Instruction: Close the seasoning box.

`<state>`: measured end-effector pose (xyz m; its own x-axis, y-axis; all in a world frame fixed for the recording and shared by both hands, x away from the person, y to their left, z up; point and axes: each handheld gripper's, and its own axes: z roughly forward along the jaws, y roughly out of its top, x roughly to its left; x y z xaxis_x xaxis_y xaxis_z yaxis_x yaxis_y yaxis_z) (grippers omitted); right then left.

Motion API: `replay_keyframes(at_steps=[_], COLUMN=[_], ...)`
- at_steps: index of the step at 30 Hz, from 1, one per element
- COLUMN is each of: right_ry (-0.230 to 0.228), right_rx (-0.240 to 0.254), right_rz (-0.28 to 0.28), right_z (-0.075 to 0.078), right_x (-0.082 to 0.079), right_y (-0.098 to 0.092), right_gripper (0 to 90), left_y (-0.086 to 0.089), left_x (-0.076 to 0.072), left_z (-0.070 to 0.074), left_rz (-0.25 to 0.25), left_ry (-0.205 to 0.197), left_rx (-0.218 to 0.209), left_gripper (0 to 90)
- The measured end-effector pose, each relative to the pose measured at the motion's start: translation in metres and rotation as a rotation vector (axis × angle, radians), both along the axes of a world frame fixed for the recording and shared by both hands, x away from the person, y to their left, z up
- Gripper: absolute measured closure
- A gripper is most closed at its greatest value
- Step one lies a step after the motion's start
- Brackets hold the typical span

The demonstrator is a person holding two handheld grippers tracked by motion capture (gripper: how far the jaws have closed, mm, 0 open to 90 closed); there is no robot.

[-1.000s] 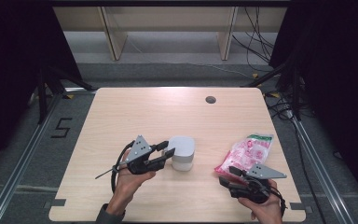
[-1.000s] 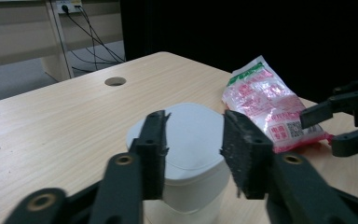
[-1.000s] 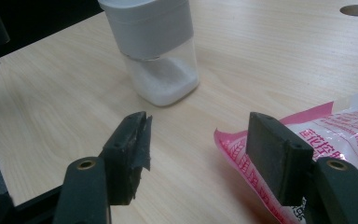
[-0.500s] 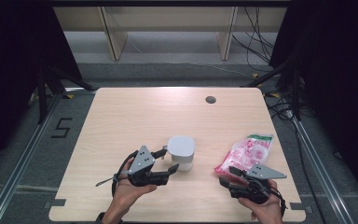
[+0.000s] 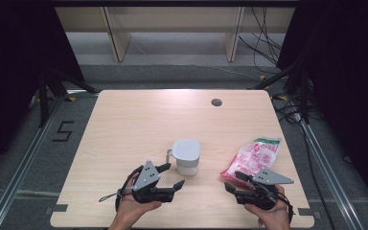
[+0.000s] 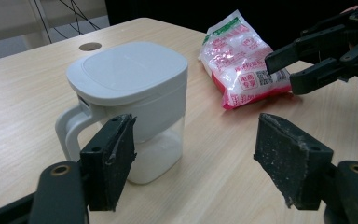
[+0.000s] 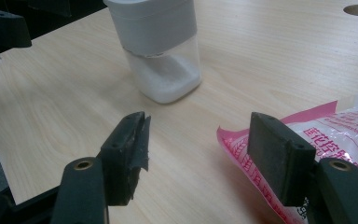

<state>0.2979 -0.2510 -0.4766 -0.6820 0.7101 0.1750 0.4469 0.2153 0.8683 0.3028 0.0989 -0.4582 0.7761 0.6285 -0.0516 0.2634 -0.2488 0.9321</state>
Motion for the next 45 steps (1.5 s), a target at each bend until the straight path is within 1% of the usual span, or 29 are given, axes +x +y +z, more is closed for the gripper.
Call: replay_keyframes(at_steps=[4,5,7,10,14,15,16,17,18,19,20,21,22,24,25,26,29,30,31,32,34,35,37,39,40,41,42,43,45], right_ry=[0.002,-0.007,-0.005,-0.005,0.069,0.031,0.050,0.020,0.052,0.058,0.039,0.055,0.020,0.035,0.042,0.029,0.039,0.068,0.044,0.040,0.036,0.050,0.048,0.051,0.079,0.048,0.074,0.053,0.062], right_rx=[0.003,-0.002,-0.005,-0.010,-0.036,-0.060,-0.053,-0.073,-0.074,-0.076,-0.094,-0.109,-0.120,-0.131,-0.117,-0.130,-0.130,-0.126,-0.141,-0.147,-0.158,-0.155,-0.170,-0.167,-0.164,-0.178,-0.169,-0.186,-0.192], right_rz=[0.007,0.002,0.004,0.019,0.036,0.057,0.059,0.072,0.068,0.072,0.088,0.073,0.106,0.096,0.121,0.115,0.119,0.109,0.109,0.115,0.112,0.119,0.145,0.135,0.116,0.135,0.150,0.140,0.142], right_z=[0.000,0.000,0.000,0.000,-0.003,-0.005,-0.005,-0.006,-0.005,-0.006,-0.007,-0.006,-0.007,-0.007,-0.008,-0.007,-0.008,-0.009,-0.009,-0.009,-0.010,-0.011,-0.011,-0.012,-0.012,-0.013,-0.014,-0.014,-0.014], right_x=[0.000,0.000,-0.001,-0.001,-0.007,-0.004,-0.007,-0.006,-0.009,-0.011,-0.010,-0.013,-0.011,-0.014,-0.014,-0.015,-0.018,-0.020,-0.020,-0.021,-0.023,-0.025,-0.026,-0.029,-0.033,-0.032,-0.034,-0.035,-0.037], right_y=[0.000,0.000,0.000,0.000,0.003,0.003,0.004,0.004,0.005,0.006,0.006,0.007,0.007,0.007,0.008,0.007,0.006,0.006,0.005,0.004,0.003,0.003,0.001,0.001,0.001,0.000,0.000,-0.001,-0.003], right_gripper=[38.2,38.2,38.1,36.7,35.2,34.8,34.4,34.1,33.9,33.4,33.1,33.1,33.0,32.9,32.8,32.6,32.2,32.2,32.2,32.1,31.9,31.8,31.7,31.4,31.3,31.2,31.2,31.2,31.0], left_y=[0.001,0.002,0.003,0.005,0.007,0.008,0.009,0.009,0.010,0.011,0.011,0.012,0.013,0.015,0.015,0.015,0.018,0.018,0.020,0.019,0.020,0.022,0.020,0.020,0.021,0.020,0.021,0.020,0.019], left_x=[-0.001,-0.001,-0.001,-0.003,-0.006,-0.008,-0.008,-0.009,-0.010,-0.010,-0.011,-0.010,-0.012,-0.012,-0.013,-0.014,-0.015,-0.017,-0.016,-0.016,-0.018,-0.018,-0.020,-0.021,-0.021,-0.021,-0.021,-0.022,-0.024], left_z=[-0.006,-0.007,-0.010,-0.013,-0.018,-0.019,-0.020,-0.021,-0.023,-0.024,-0.026,-0.029,-0.030,-0.033,-0.035,-0.036,-0.039,-0.040,-0.042,-0.044,-0.044,-0.043,-0.044,-0.046,-0.047,-0.048,-0.048,-0.048,-0.049], left_rz=[-0.006,-0.001,-0.004,-0.005,-0.006,-0.005,-0.005,-0.002,-0.004,-0.005,0.003,-0.002,0.009,0.004,0.005,0.015,0.009,0.019,0.018,0.017,0.013,0.012,0.008,0.013,0.010,0.010,-0.001,0.002,0.008], left_ry=[0.024,0.024,0.027,0.036,0.045,0.050,0.046,0.049,0.053,0.053,0.064,0.065,0.075,0.077,0.081,0.087,0.080,0.085,0.074,0.088,0.102,0.098,0.100,0.108,0.111,0.109,0.111,0.106,0.113], left_rx=[-0.008,0.017,-0.001,0.009,0.005,0.009,0.016,0.013,0.015,0.025,0.017,0.014,0.022,0.029,0.017,0.019,0.061,0.058,0.092,0.064,0.051,0.070,0.042,0.042,0.043,0.040,0.050,0.053,0.031], left_gripper=[27.2,27.1,27.1,27.0,26.8,26.5,26.2,26.1,26.1,25.8,25.7,25.7,25.6,25.6,25.6,25.6,25.3,25.3,25.2,25.2,25.2,25.2,25.3,25.2,25.2,25.2,25.1,25.1,25.0])
